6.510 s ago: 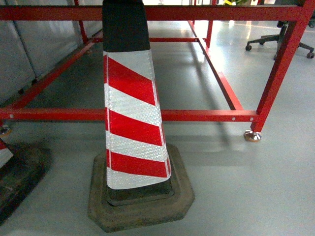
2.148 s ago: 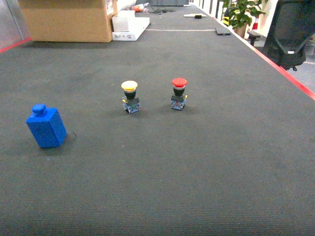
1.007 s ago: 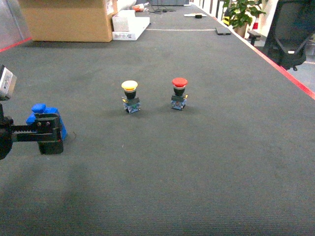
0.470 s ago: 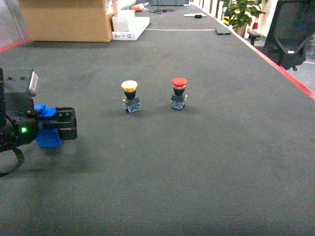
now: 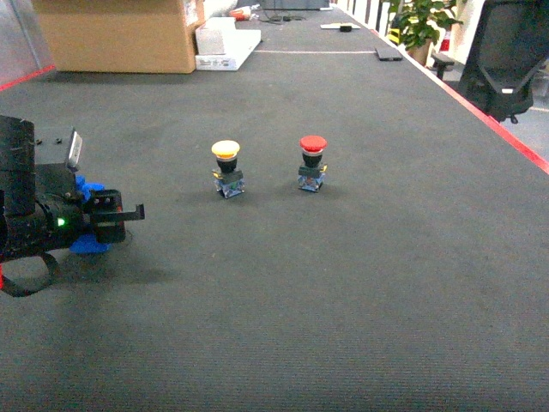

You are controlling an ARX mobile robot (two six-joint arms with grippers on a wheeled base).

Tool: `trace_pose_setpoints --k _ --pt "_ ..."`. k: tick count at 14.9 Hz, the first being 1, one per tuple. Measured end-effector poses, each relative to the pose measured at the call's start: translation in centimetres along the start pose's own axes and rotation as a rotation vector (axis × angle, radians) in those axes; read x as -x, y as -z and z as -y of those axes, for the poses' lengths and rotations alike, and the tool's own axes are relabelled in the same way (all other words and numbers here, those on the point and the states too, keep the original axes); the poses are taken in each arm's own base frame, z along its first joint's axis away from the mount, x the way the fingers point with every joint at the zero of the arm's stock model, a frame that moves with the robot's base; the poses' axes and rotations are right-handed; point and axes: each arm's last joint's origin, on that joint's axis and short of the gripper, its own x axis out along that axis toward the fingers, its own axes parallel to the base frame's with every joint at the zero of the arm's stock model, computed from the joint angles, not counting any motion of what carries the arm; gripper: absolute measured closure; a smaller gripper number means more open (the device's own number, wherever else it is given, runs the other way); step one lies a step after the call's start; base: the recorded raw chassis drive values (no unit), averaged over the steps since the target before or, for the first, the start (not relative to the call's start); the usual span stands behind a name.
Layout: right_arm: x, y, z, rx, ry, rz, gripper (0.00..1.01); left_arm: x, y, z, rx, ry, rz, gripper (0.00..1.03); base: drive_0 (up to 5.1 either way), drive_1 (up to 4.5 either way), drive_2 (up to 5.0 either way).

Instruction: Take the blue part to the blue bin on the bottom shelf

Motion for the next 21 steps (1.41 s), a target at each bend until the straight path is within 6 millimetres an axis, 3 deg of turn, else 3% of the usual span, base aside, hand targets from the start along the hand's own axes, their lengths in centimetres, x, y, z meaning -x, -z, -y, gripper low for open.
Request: trace_pose_setpoints --k 5,6,7,13,16,21 --pt "0.0 0.0 0.0 0.0 0.0 0.0 0.03 0.7 0.3 0.0 0.002 0.009 0.045 0.59 0.0 0.0 0.0" --pt "0.0 0.0 0.0 0.0 0.0 0.0 0.03 2.8 -0.3 -0.1 0.008 0.023 0.111 0.59 0.0 0.0 0.0" --pt "0.0 0.0 0.0 0.0 0.0 0.0 0.03 8.7 -0.7 -0.5 0.011 0.048 0.174 0.59 0.0 0.0 0.0" --pt "0.0 0.0 0.0 0.0 0.0 0.0 0.03 25.4 -0.5 -1.2 0.026 0.021 0.323 0.59 0.0 0.0 0.0" --pt "0.0 0.0 0.0 0.0 0.0 0.0 0.03 30.3 -0.1 -2.2 0.063 -0.011 0.414 0.59 0.0 0.0 0.0" --pt "0.0 0.0 0.0 0.0 0.0 0.0 0.03 31.8 0.4 -2.5 0.073 -0.018 0.428 0.59 0.0 0.0 0.0"
